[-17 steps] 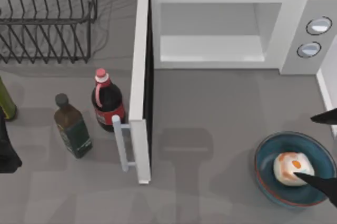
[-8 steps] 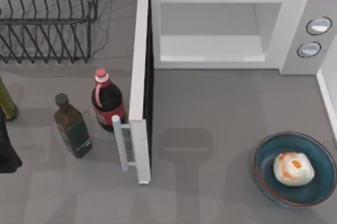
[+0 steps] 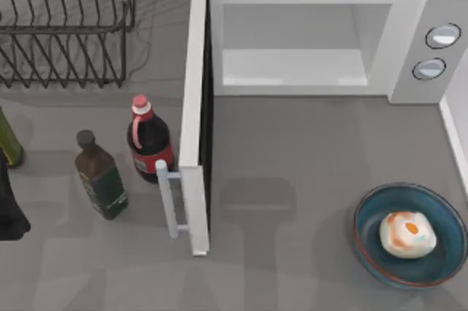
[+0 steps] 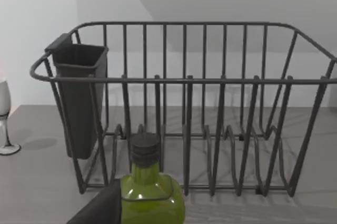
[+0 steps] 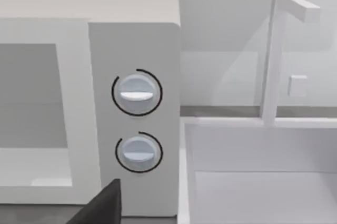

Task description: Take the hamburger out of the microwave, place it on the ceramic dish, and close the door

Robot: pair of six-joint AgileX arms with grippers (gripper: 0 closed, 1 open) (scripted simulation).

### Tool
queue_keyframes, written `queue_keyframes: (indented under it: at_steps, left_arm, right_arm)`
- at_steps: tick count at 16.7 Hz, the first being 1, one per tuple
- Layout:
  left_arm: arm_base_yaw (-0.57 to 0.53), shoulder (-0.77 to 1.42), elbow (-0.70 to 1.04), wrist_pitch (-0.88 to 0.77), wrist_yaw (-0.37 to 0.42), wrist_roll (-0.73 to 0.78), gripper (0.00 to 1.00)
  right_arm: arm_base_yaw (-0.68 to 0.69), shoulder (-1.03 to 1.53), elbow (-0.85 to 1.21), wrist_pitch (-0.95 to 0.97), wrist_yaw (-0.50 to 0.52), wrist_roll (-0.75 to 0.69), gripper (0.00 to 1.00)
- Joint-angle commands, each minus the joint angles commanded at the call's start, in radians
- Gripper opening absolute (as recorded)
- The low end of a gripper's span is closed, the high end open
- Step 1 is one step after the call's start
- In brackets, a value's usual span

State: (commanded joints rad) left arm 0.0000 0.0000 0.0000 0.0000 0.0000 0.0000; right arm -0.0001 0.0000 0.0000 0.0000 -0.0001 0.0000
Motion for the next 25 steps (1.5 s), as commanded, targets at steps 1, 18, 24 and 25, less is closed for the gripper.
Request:
queue_keyframes:
  at_steps: [1, 18, 24, 25]
  left_arm:
    - [0.0, 0.0, 0.0, 0.0, 0.0, 0.0, 1.0]
    - [0.0, 0.0, 0.0, 0.0, 0.0, 0.0, 0.0]
    - [0.004, 0.003, 0.0, 0.003, 0.004, 0.0, 0.0]
    - [0.018, 0.014, -0.001, 0.015, 0.018, 0.0, 0.0]
  right_arm:
    - [0.0, 0.0, 0.0, 0.0, 0.0, 0.0, 1.0]
    - [0.0, 0.0, 0.0, 0.0, 0.0, 0.0, 1.0]
    - [0.0, 0.0, 0.0, 0.0, 0.0, 0.0, 1.0]
    - [0.0, 0.0, 0.0, 0.0, 0.0, 0.0, 1.0]
